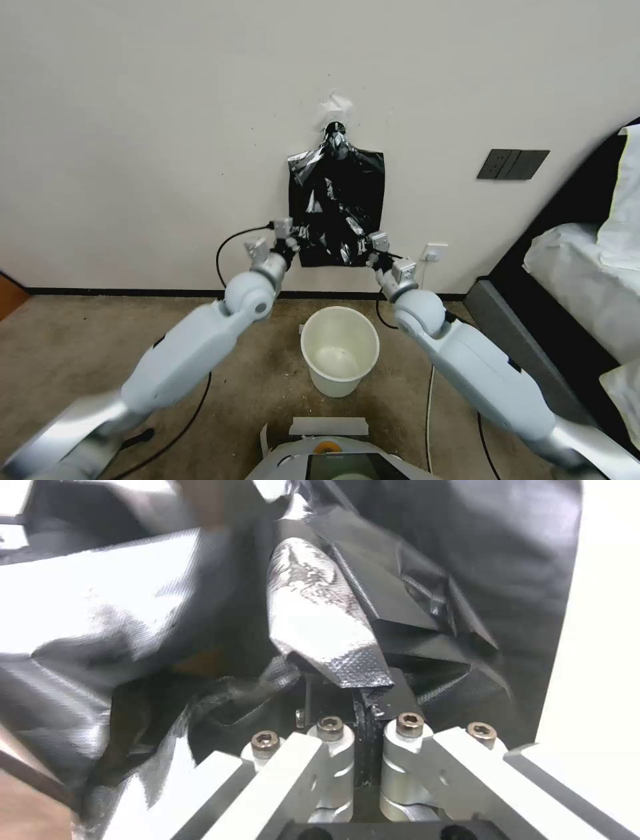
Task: Place a trash bag onto the trash bin.
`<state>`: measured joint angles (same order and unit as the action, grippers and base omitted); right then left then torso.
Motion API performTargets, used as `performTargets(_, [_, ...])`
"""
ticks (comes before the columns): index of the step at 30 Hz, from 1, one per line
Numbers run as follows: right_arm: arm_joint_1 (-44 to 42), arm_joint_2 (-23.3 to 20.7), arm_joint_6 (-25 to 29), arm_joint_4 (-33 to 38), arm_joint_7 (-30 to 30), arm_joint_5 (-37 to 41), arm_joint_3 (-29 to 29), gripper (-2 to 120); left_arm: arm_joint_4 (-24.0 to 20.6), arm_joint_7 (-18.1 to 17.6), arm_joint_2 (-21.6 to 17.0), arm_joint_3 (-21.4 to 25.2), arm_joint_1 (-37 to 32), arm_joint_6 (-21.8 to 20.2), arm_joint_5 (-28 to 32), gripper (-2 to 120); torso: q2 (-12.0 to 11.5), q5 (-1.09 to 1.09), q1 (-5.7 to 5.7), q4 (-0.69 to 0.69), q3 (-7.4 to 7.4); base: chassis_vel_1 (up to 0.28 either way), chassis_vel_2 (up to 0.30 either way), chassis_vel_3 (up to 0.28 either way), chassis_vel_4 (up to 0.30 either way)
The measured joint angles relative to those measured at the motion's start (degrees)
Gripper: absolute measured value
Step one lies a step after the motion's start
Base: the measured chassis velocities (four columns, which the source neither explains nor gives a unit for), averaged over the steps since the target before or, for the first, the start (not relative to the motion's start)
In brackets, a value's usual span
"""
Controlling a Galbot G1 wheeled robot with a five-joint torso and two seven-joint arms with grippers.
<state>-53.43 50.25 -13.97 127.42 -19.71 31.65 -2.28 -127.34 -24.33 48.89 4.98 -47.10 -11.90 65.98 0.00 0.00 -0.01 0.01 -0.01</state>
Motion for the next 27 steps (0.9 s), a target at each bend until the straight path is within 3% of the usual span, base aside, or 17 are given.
performTargets(2, [-3.0, -0.3, -0.1, 3.0, 0.0, 0.2, -1.9, 0, -3.9, -0.1, -1.4, 3.2, -4.9, -0.9, 2.3, 0, 0.0, 0.02, 0.0, 0.0, 0.0, 0.0, 0.0, 0.0, 0.0])
performTargets(6, [-8.2, -1.1, -1.3, 7.4, 0.0, 0.5, -4.8, 0, -6.8, -0.8, -0.5, 5.6, -10.6, -1.6, 4.0, 0, 0.0, 0.0, 0.0, 0.0, 0.0, 0.0, 0.0, 0.0, 0.0])
performTargets(16, [-16.3, -2.5, -3.4, 12.8, -1.1, 0.5, -7.8, 0, -13.0, -6.9, 2.9, 6.2, -16.5, -6.6, 8.5, 0, 0.0, 0.0, 0.0, 0.0, 0.0, 0.0, 0.0, 0.0, 0.0])
performTargets(27, [-23.5, -1.0, -3.4, 12.5, -0.4, -2.6, -6.9, 0, -13.6, -8.2, 4.9, 7.8, -20.5, -9.1, 5.7, 0, 0.0, 0.01, 0.0, -0.01, 0.01, 0.0, 0.0, 0.0, 0.0])
